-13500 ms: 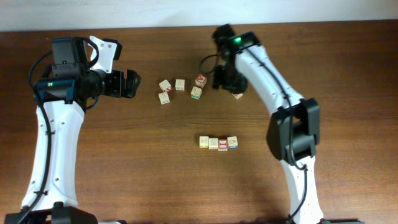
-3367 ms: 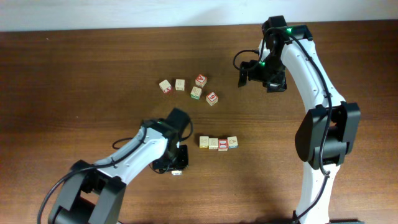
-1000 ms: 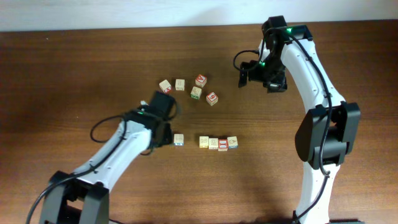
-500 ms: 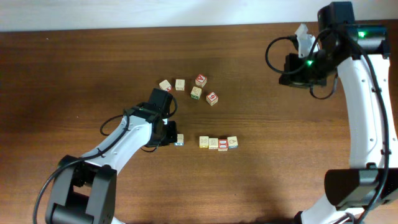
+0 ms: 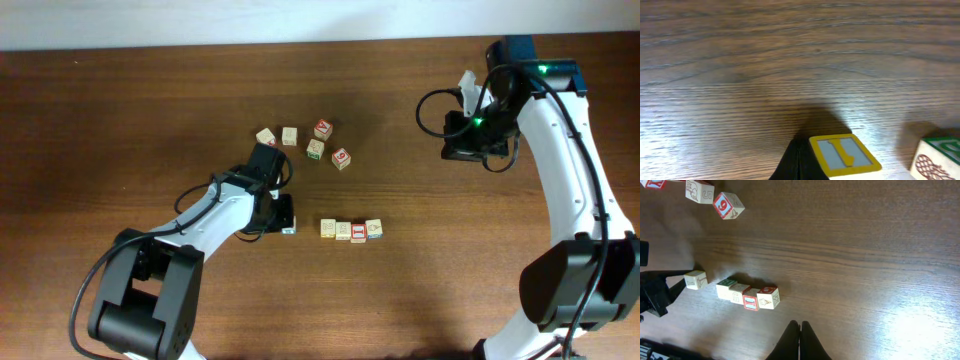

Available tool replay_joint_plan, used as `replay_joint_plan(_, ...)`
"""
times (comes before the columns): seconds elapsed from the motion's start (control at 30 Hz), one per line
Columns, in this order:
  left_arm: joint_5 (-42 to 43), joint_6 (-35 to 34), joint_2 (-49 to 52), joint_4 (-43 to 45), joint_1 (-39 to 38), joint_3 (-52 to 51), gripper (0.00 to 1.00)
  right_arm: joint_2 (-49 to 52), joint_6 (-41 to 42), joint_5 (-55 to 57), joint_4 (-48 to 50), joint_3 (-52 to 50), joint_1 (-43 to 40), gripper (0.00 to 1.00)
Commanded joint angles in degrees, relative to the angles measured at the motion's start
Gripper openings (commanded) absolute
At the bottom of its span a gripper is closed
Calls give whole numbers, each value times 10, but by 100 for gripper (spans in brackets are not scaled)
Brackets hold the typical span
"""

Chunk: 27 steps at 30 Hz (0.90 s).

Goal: Rotate 5 blocks

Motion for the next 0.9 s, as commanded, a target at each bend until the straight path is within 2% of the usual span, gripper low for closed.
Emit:
replay_joint_plan(0.0, 49, 31, 7, 8, -2, 2, 0, -2, -3, 5, 2, -2, 0, 7)
replay_joint_plan(0.27, 66, 52, 7, 11, -25, 2, 0, -2, -3, 5, 1, -2, 0, 16)
replay_joint_plan(0.5, 121, 52, 7, -6, -32, 33, 0, -2, -2, 5, 2, -2, 0, 18)
replay_joint_plan(0.87, 121, 47, 7, -7, -35, 38, 0, -2, -2, 5, 1, -2, 0, 20)
